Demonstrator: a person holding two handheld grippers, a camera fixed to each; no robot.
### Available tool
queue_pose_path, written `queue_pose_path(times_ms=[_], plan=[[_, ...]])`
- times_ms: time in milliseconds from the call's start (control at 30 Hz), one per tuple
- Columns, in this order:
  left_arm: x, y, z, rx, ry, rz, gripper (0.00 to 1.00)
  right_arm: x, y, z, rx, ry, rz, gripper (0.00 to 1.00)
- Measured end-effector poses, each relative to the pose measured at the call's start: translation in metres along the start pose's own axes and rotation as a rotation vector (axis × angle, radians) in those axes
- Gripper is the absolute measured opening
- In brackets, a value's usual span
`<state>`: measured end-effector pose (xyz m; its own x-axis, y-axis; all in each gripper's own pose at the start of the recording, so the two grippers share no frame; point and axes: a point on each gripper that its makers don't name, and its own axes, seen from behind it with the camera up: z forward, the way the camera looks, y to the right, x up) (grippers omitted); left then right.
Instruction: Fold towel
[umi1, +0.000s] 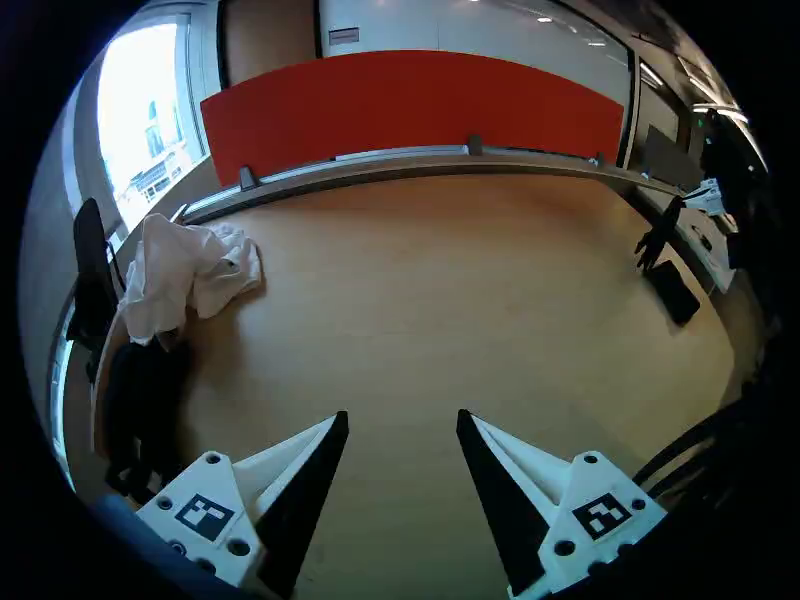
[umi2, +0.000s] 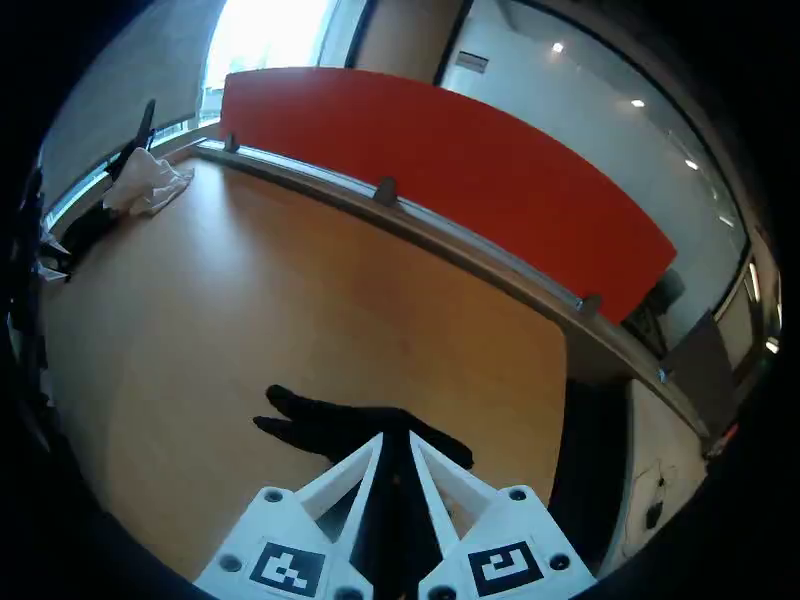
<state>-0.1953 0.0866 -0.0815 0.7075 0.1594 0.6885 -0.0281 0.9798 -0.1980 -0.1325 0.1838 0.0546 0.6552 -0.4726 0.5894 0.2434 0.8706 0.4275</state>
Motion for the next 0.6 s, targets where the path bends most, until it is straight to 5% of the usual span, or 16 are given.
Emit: queue_pose_path(times_ms=[600], plan=[[0.006, 0.007, -0.001, -0.014, 0.007, 0.016, 0.80, -0.059, -0.008, -0.027, 0.028, -0.063, 0.038, 0.04]])
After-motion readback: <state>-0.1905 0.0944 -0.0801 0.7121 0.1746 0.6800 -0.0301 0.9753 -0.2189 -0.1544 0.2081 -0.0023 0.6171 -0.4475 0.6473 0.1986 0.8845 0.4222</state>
